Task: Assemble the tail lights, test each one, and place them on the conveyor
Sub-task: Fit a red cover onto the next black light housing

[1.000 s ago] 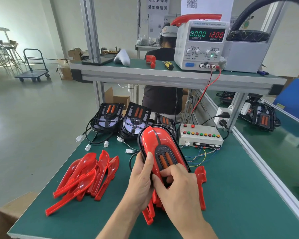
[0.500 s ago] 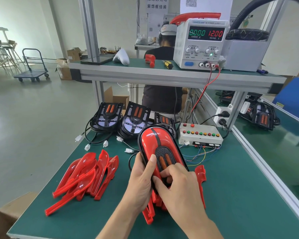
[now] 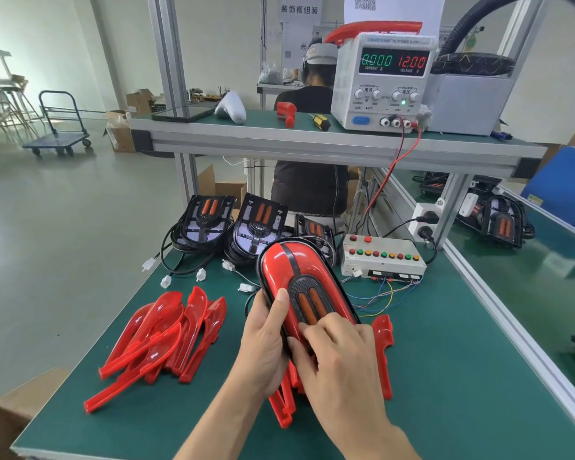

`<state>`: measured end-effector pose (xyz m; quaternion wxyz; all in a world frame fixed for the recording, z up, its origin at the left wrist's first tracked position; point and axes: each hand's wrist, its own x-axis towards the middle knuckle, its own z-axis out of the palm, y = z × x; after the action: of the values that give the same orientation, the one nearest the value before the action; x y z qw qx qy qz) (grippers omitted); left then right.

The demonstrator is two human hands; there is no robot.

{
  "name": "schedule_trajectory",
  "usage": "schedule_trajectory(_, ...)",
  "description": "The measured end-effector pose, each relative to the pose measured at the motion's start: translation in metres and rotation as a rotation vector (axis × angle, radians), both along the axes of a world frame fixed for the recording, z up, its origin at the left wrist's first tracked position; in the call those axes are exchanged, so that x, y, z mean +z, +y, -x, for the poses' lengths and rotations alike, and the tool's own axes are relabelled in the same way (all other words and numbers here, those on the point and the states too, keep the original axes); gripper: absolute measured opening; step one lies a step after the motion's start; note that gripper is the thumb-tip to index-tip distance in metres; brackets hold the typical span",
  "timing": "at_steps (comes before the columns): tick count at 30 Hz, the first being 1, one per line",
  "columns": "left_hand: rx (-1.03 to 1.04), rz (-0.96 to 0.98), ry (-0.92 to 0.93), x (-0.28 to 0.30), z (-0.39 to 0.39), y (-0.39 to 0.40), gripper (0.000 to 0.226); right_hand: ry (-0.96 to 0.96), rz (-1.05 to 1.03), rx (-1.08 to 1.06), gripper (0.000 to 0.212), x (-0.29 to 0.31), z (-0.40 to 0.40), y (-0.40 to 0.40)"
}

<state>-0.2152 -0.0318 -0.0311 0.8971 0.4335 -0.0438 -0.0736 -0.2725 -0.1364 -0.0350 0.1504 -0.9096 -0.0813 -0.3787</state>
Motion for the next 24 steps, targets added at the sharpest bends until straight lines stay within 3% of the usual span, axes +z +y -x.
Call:
schedule_trajectory(3,-0.001,0.064,0.028,0.005,-0.004,0.004,0.049,0.005,-0.216,0.08,0.019,-0.005,0.0,-0.003)
schedule_trajectory(6,-0.008,0.072,0.032,0.008,-0.009,0.007,0.046,-0.002,-0.712,0.063,0.012,-0.005,0.007,-0.012)
schedule_trajectory(8,-0.01,0.073,0.032,0.01,-0.011,0.007,0.046,0.132,-0.933,0.015,0.025,-0.007,0.013,-0.016)
schedule_trajectory(10,-0.019,0.069,0.039,0.012,-0.011,0.006,0.046,0.354,-1.097,0.074,0.047,-0.007,0.016,-0.013)
schedule_trajectory(12,-0.024,0.062,0.048,0.013,-0.01,0.005,0.047,0.561,-1.258,0.157,0.055,-0.004,0.013,-0.006)
schedule_trajectory(15,-0.023,0.057,0.046,0.014,-0.007,0.003,0.047,0.7,-1.426,0.241,0.067,0.001,0.007,0.002)
schedule_trajectory(18,-0.027,0.087,0.054,0.016,-0.002,0.001,0.049,0.7,-1.541,0.299,0.066,0.006,0.003,0.011)
schedule_trajectory(24,-0.057,0.087,0.033,0.022,0.003,0.002,0.052,0.553,-1.561,0.242,0.03,0.004,-0.003,0.021)
